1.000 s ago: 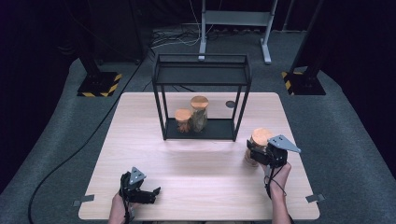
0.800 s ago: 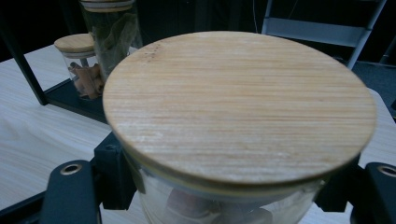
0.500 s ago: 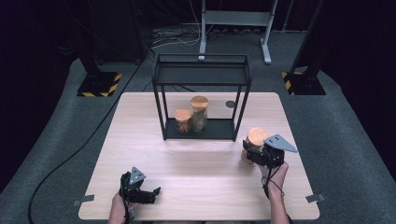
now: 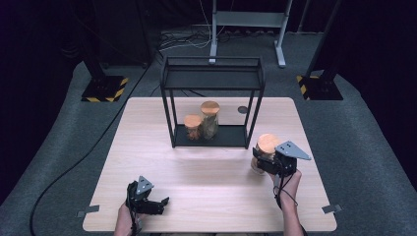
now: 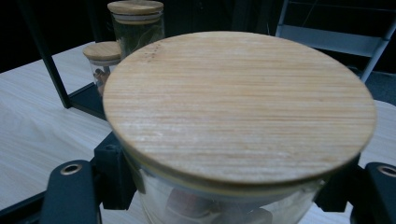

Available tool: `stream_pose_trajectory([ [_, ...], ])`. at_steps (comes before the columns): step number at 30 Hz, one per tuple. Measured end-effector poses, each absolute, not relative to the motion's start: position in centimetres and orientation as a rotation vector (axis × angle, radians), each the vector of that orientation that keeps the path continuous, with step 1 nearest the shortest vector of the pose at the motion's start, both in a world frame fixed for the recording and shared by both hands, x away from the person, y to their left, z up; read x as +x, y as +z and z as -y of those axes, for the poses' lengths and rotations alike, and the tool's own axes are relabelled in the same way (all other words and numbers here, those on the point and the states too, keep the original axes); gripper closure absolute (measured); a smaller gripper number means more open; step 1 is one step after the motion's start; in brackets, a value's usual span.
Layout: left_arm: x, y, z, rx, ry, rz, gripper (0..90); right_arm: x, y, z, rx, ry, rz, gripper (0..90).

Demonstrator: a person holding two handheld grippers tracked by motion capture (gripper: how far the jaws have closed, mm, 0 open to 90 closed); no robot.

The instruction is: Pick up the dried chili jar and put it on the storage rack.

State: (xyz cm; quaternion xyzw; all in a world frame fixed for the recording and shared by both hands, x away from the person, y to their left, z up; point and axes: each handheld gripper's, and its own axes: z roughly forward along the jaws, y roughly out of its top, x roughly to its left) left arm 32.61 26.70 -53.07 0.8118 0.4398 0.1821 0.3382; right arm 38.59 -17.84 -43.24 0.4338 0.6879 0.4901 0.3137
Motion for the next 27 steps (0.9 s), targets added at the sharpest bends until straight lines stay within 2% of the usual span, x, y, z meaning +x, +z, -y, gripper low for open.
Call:
stream_pose_trajectory([
  [27,32.6,-53.1,-26.7,2.114,0.474,-1.146,0.0,38.7,-42.6,16.0,1.094,1.337,-1.842,24.6],
])
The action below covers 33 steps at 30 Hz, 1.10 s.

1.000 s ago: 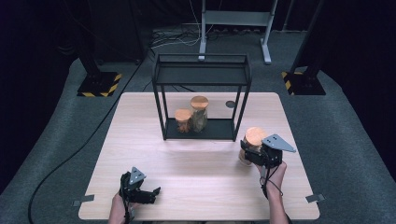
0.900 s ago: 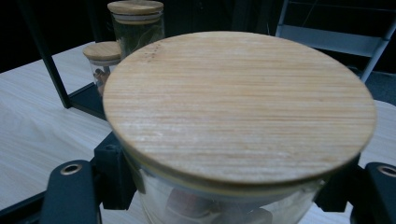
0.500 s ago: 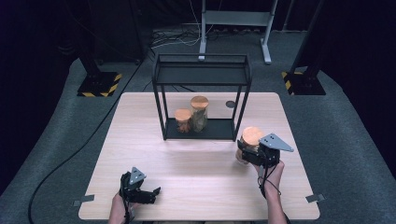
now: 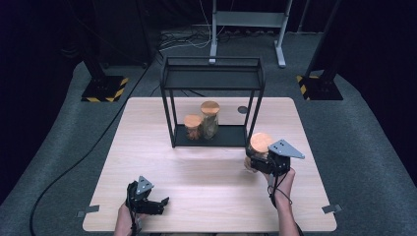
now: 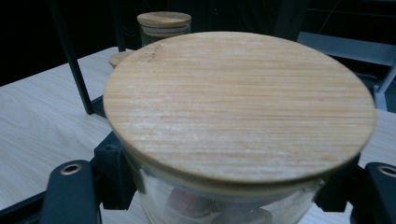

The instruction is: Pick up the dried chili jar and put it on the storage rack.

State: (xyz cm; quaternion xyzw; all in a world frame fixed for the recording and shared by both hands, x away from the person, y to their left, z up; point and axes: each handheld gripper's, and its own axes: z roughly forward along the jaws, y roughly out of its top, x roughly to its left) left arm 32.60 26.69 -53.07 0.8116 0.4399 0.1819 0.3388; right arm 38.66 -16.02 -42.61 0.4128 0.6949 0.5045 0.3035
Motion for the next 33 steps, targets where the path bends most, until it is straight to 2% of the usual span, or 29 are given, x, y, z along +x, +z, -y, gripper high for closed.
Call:
stream_pose_trajectory([
  [33,32.6,-53.1,-26.7,2.113,0.474,-1.146,0.0,40.5,-42.1,13.5,1.064,1.342,-1.877,24.6],
])
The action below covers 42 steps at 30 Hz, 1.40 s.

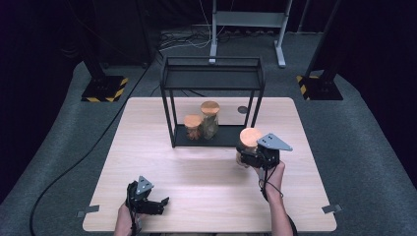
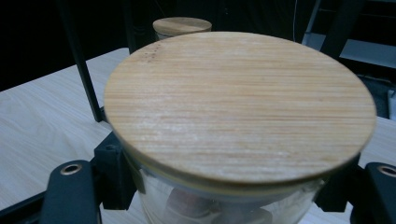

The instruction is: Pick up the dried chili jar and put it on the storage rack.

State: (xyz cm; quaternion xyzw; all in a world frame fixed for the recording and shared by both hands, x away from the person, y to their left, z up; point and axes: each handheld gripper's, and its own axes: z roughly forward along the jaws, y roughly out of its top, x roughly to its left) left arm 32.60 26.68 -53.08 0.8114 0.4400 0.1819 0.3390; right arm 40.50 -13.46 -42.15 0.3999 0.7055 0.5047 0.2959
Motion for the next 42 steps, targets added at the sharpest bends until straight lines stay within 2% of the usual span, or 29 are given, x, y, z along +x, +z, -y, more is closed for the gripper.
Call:
stream_pose_trajectory([
  [42,32.6,-53.1,-26.7,2.115,0.470,-1.140,0.0,44.5,-42.2,10.4,1.101,1.307,-1.890,24.6],
])
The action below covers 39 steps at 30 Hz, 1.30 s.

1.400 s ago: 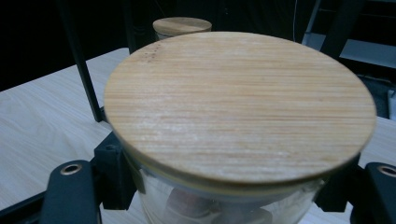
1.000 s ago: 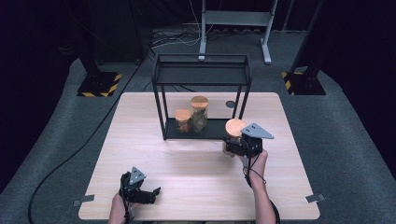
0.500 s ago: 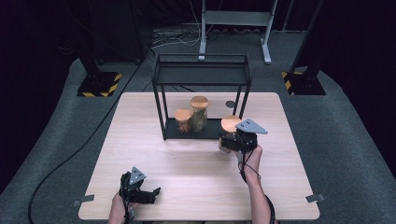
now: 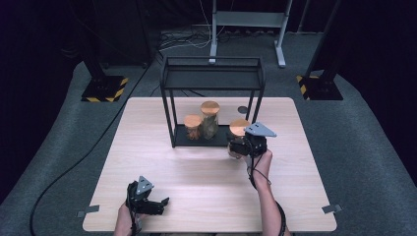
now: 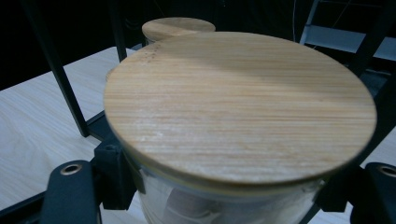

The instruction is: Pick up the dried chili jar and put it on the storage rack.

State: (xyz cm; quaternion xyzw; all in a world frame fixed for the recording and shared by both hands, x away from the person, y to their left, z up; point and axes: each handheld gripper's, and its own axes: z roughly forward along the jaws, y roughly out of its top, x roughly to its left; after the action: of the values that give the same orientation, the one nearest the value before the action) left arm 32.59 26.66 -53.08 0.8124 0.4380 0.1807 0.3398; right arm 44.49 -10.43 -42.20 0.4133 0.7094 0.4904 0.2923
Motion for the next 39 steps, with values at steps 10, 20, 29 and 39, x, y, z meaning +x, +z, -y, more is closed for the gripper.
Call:
stream_pose_trajectory([
  [10,32.6,-53.1,-26.7,2.116,0.470,-1.138,0.0,45.6,-42.4,9.9,1.126,1.294,-1.890,24.6],
  [20,32.6,-53.1,-26.7,2.116,0.470,-1.138,0.0,46.6,-42.7,9.4,1.149,1.282,-1.899,24.6],
  [29,32.6,-53.1,-26.7,2.116,0.470,-1.138,0.0,47.7,-43.0,9.1,1.170,1.265,-1.900,24.6],
  [39,32.6,-53.1,-26.7,2.117,0.470,-1.137,0.0,48.8,-43.5,8.6,1.194,1.253,-1.897,24.6],
])
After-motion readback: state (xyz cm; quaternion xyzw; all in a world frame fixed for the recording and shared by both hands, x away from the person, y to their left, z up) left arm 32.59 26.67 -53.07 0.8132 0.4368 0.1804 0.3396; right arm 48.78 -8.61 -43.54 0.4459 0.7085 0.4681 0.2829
